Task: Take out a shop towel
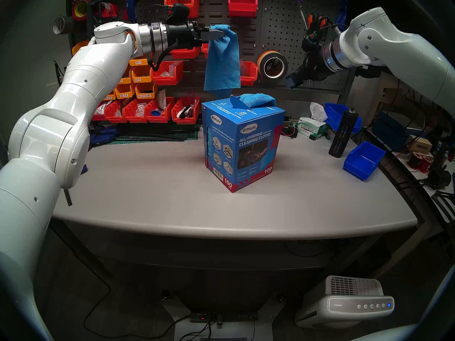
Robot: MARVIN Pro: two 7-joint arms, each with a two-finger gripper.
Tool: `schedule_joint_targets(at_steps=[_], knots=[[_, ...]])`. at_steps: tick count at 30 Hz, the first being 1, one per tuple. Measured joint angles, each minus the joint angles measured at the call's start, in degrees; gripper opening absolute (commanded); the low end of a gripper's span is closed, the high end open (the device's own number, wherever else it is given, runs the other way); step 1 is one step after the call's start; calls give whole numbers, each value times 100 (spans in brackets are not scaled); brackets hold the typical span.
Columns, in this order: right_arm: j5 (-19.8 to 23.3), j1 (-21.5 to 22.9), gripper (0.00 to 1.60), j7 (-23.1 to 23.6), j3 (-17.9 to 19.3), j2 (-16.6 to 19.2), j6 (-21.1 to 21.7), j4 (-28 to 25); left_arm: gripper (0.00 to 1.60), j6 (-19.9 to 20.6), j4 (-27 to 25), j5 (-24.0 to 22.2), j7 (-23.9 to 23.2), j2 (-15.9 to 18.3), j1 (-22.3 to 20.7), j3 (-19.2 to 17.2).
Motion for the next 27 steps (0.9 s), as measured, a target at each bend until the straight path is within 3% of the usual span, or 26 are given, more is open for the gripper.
schedule_joint_targets(at_steps=[15, 23, 27], knots=[[30, 0, 160, -43, -3, 7, -10, -13, 0, 498, -303, 387, -36, 401, 72, 150], [41, 0, 160, -56, -4, 9, -13, -18, 0, 1060, -607, 549, -362, 624, 144, 333], [47, 0, 160, -62, -4, 10, -14, -20, 0, 1300, -702, 724, -701, 727, 143, 591]])
